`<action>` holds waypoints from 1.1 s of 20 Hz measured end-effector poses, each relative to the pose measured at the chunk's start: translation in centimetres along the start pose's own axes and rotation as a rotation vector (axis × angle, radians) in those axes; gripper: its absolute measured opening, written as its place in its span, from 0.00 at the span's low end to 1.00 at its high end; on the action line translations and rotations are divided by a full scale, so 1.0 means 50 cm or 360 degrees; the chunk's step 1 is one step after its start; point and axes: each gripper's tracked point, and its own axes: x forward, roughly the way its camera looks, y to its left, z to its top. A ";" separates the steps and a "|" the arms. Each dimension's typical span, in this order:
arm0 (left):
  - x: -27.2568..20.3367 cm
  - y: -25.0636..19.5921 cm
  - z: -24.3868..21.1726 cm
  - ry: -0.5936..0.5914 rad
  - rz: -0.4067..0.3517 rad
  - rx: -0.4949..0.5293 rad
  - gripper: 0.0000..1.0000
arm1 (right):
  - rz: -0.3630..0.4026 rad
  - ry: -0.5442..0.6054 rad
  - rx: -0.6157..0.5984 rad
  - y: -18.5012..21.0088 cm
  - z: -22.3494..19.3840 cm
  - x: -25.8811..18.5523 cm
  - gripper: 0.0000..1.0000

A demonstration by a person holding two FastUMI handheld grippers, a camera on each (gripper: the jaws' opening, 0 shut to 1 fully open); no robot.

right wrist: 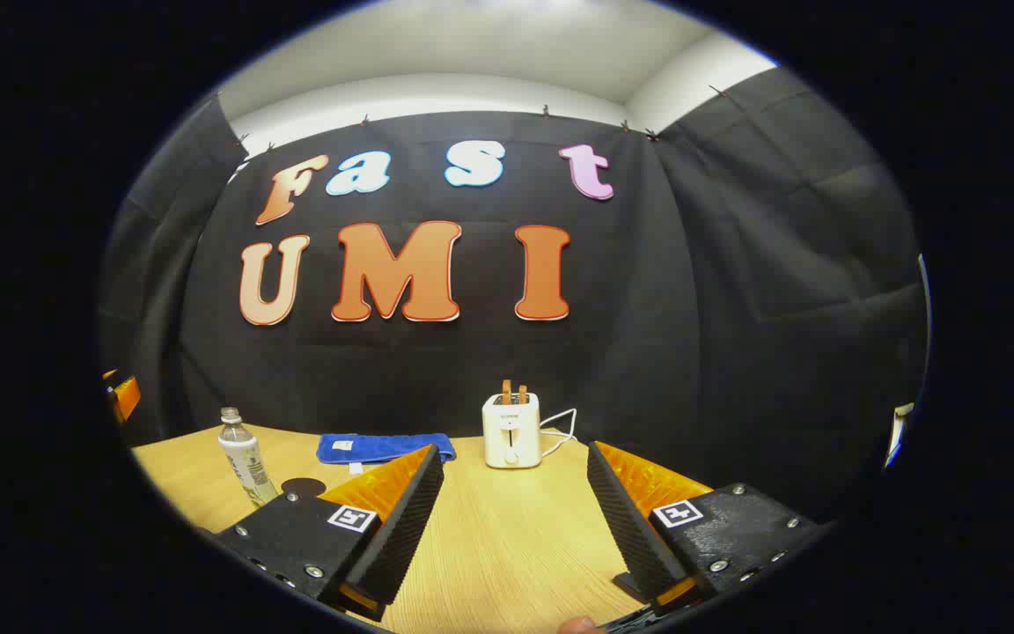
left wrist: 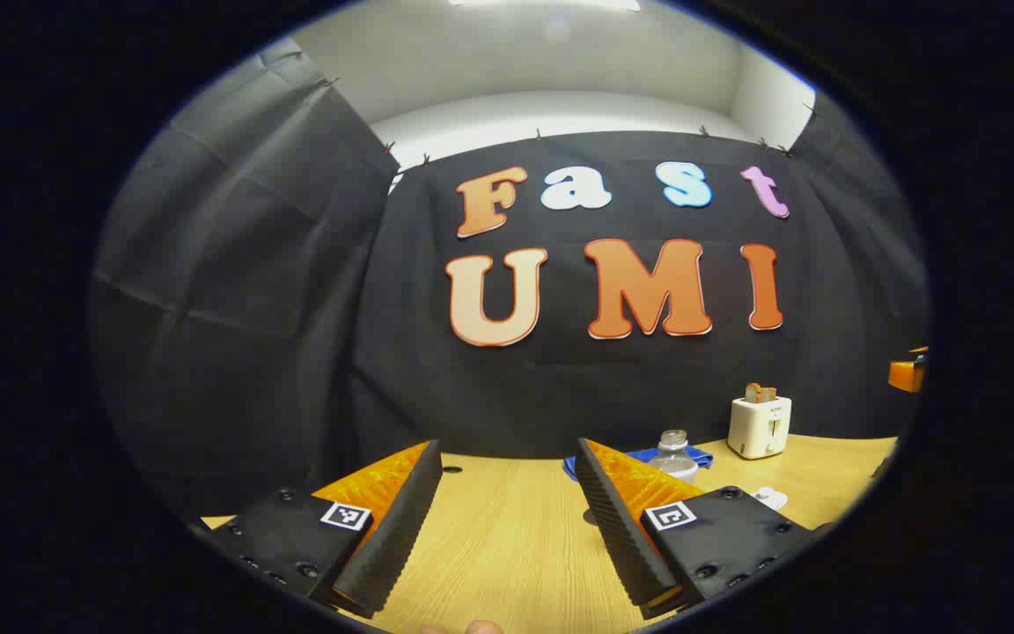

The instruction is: Open the teacup lid with one hand, grasp the water bottle and pour water into the teacup with the other hand; after pouring, place the water bottle on the coaster and then close the teacup lid.

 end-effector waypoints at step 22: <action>0.125 -0.038 -0.166 0.0379 -0.0114 -0.0094 0.98 | 0.0246 0.0254 -0.0070 0.168 -0.101 0.055 0.98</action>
